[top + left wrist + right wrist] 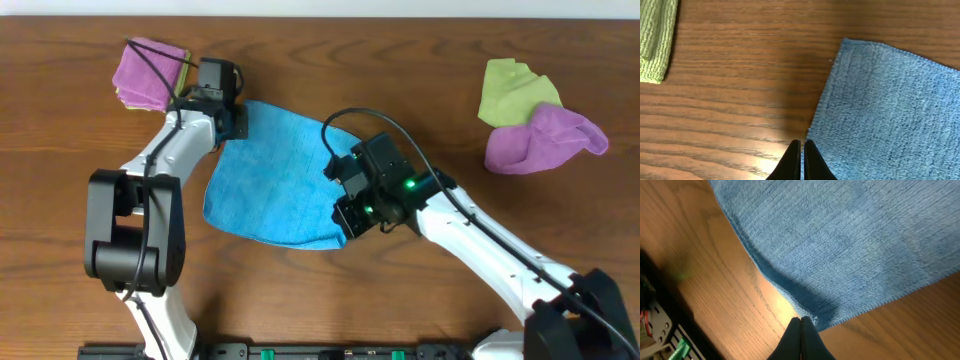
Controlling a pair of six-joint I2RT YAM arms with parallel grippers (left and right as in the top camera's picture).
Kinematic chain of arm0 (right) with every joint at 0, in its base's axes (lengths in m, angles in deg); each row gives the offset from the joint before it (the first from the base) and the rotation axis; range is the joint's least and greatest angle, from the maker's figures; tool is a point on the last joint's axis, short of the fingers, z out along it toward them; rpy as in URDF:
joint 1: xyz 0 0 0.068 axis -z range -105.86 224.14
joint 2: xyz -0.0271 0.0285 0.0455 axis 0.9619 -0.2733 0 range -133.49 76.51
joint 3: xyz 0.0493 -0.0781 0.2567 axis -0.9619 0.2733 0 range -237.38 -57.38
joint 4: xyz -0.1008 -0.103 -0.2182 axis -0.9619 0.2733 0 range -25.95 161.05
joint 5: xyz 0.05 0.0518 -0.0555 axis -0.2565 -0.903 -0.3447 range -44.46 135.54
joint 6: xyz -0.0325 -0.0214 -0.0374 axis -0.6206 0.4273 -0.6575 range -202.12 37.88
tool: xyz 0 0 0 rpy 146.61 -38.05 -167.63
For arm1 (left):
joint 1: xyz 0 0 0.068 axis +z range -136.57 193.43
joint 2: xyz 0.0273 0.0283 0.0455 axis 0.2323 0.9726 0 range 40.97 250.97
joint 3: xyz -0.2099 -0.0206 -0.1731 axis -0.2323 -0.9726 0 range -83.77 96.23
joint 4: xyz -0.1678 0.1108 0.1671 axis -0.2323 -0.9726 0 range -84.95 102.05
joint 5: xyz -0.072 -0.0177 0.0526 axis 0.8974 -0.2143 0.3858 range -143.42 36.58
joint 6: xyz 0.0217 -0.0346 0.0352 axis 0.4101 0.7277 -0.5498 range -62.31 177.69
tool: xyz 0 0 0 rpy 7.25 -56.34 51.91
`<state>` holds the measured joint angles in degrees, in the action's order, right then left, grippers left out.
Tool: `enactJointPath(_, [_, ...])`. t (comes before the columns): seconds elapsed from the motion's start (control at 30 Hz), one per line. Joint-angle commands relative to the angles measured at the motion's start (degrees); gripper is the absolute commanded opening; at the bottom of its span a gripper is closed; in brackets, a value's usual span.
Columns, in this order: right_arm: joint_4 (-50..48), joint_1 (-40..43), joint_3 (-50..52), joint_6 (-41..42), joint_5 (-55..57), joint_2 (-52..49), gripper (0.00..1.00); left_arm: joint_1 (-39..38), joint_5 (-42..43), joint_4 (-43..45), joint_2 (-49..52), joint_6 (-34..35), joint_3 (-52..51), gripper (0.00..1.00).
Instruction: Fold the cloth
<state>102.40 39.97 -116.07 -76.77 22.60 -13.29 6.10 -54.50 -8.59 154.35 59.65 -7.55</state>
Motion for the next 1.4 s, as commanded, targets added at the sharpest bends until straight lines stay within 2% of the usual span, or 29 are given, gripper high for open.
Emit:
enactJointPath(0.0, [-0.2,-1.1,0.0,-0.7,1.1,-3.9,0.01,0.3,2.4,-0.5,0.6,1.0,1.5,0.06])
enactJointPath(0.23, [-1.7,-2.3,0.0,0.9,-1.7,-10.8,0.02,0.3,2.4,-1.2,0.6,1.0,1.5,0.06])
enactJointPath(0.47, [0.2,-2.4,0.0,1.5,-6.3,-11.1,0.02,0.3,2.4,-1.2,0.6,1.0,1.5,0.05])
enactJointPath(0.67, [3.7,-4.2,0.0,1.4,-5.4,-11.1,0.02,0.3,2.1,-1.0,0.6,0.8,1.5,0.05])
enactJointPath(1.13, [4.1,-5.3,0.0,2.8,0.7,-11.1,0.01,0.3,2.1,-1.2,0.6,0.8,1.5,0.05])
enactJointPath(1.37, [2.1,-5.1,-0.6,4.5,-0.9,-11.1,0.01,0.3,2.2,-1.2,0.6,0.8,1.5,0.05])
